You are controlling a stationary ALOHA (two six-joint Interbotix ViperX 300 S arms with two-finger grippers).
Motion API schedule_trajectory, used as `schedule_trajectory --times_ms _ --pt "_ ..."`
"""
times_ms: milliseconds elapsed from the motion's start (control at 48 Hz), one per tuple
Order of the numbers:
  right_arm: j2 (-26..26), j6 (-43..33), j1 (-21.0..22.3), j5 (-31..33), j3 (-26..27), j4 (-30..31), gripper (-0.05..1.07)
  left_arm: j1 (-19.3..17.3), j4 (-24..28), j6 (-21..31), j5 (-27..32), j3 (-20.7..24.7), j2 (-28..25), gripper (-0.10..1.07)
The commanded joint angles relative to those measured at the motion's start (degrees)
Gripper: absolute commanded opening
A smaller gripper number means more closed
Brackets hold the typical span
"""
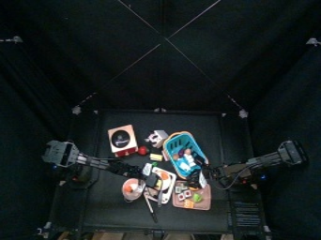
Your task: Grab starfruit top
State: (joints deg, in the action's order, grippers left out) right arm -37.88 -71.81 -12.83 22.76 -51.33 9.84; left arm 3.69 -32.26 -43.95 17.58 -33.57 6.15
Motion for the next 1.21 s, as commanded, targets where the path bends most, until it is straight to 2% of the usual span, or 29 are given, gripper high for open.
schedule_trajectory --times_ms 0,104,208,292,375,396,479,542,562,604,708,854,1042,1188 --pt "-0.7 0.0 -0.09 8.79 4.92 -2.11 0.9 -2.81 -1.93 1.23 4.31 0.62 5.27 0.68" --pt "-0.62 -0.09 0.0 19.25 9.23 -4.48 0.9 -8.09 -1.93 5.8 8.26 0.53 9.67 0.68" --pt "-0.53 -0.26 -0.09 24.96 10.9 -8.61 0.9 -11.95 3.25 12.66 12.83 1.67 11.43 0.68" --pt "-0.44 -3.08 -0.09 29.09 10.28 -13.01 0.9 -12.66 12.48 21.97 19.95 5.1 10.99 0.68" --pt "-0.18 -10.46 -2.11 32.96 9.67 -12.48 0.89 -12.13 23.29 32.78 24.43 7.56 10.81 0.68" --pt "-0.18 -13.36 -3.69 34.19 9.4 -11.34 0.89 -11.16 27.25 36.56 24.43 7.56 10.81 0.68" --pt "0.44 -23.2 -10.11 35.42 9.05 -6.06 0.89 -7.12 37.62 46.67 21.97 5.01 10.72 0.68" --pt "2.11 -33.84 -16.26 35.51 8.53 -0.97 0.89 -4.31 43.77 52.56 16.08 1.32 10.72 0.68" --pt "3.08 -38.41 -18.72 35.6 8.53 1.32 0.89 -3.43 46.49 54.84 12.04 -0.79 10.72 0.68" --pt "4.57 -45.26 -22.32 35.77 8.44 4.75 0.9 -2.99 48.52 57.04 7.29 -2.99 10.72 0.68" --pt "9.84 -61.7 -28.74 34.63 7.91 13.62 0.89 -2.99 48.96 59.94 -1.49 -6.86 10.72 0.68" --pt "19.95 -78.93 -32.08 34.19 9.84 16.26 0.89 -3.08 48.87 60.29 -3.96 -9.84 10.72 0.68" --pt "27.95 -86.57 -32.96 34.89 12.57 17.93 0.89 -2.99 50.1 59.85 -8.26 -12.48 11.78 0.68" --pt "33.4 -94.66 -37.0 39.2 14.5 13.54 0.89 -2.99 49.83 60.03 -9.05 -13.45 11.51 0.68"
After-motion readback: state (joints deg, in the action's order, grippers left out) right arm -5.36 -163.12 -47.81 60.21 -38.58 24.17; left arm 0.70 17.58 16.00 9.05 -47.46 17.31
